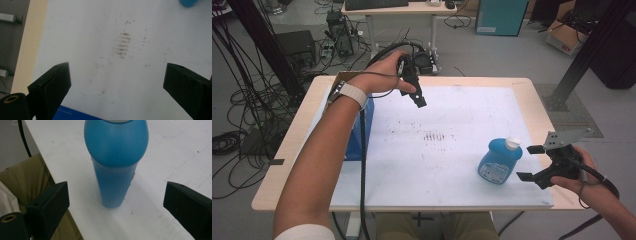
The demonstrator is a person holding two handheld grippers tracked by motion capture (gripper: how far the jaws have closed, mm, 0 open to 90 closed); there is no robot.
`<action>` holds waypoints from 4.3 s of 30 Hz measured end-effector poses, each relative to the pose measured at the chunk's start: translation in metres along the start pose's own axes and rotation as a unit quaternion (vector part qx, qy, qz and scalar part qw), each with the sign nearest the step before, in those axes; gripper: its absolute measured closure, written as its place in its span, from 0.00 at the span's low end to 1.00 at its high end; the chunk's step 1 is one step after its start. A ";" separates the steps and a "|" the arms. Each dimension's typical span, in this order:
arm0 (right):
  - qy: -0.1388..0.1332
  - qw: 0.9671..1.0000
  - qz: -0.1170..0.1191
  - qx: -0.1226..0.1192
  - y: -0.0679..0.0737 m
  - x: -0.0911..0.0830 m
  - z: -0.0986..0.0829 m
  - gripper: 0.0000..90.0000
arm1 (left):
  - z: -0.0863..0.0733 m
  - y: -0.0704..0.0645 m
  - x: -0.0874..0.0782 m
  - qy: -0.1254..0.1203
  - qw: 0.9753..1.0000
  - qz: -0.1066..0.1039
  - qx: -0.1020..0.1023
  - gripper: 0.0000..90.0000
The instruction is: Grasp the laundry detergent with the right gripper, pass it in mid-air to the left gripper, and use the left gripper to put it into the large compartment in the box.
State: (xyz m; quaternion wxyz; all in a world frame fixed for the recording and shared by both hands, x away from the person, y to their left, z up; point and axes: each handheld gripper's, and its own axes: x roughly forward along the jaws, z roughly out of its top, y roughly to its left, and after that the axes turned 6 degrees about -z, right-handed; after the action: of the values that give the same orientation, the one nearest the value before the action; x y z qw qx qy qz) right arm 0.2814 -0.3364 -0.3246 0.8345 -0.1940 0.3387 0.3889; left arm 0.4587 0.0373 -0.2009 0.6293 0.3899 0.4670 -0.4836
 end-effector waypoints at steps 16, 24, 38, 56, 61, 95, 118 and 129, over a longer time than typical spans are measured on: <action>0.000 1.000 0.002 0.001 0.001 0.000 0.000 0.07 | -0.001 0.000 0.001 0.000 1.000 0.002 0.000 0.09; -0.003 1.000 0.001 -0.001 0.001 0.002 -0.001 0.07 | -0.001 0.000 0.001 0.000 1.000 0.002 -0.001 0.09; -0.016 1.000 -0.001 0.002 0.002 0.008 -0.006 0.07 | -0.002 0.001 0.003 0.000 1.000 -0.001 -0.002 0.09; -0.057 0.998 -0.012 0.012 -0.003 0.026 -0.020 0.06 | -0.003 0.001 0.007 0.002 1.000 -0.004 -0.004 0.09; -0.062 0.998 -0.012 0.015 -0.001 0.031 -0.023 0.06 | -0.004 0.002 0.008 0.005 1.000 -0.007 -0.004 0.09; -0.131 0.990 -0.012 0.047 0.004 0.066 -0.044 0.08 | -0.005 0.002 0.009 0.001 1.000 -0.004 -0.007 0.09; -0.177 0.983 -0.007 0.056 0.009 0.082 -0.049 0.18 | -0.004 0.001 0.009 0.006 1.000 -0.006 -0.008 0.09; -0.189 0.981 -0.006 0.052 0.009 0.085 -0.047 0.26 | -0.004 0.001 0.010 0.004 1.000 -0.006 -0.008 0.09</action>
State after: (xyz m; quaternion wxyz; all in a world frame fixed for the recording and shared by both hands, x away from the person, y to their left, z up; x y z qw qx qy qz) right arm 0.2946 -0.3139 -0.4185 0.8946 -0.0752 0.1940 0.3954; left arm 0.4601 0.0391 -0.2116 0.6278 0.3840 0.4755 -0.4819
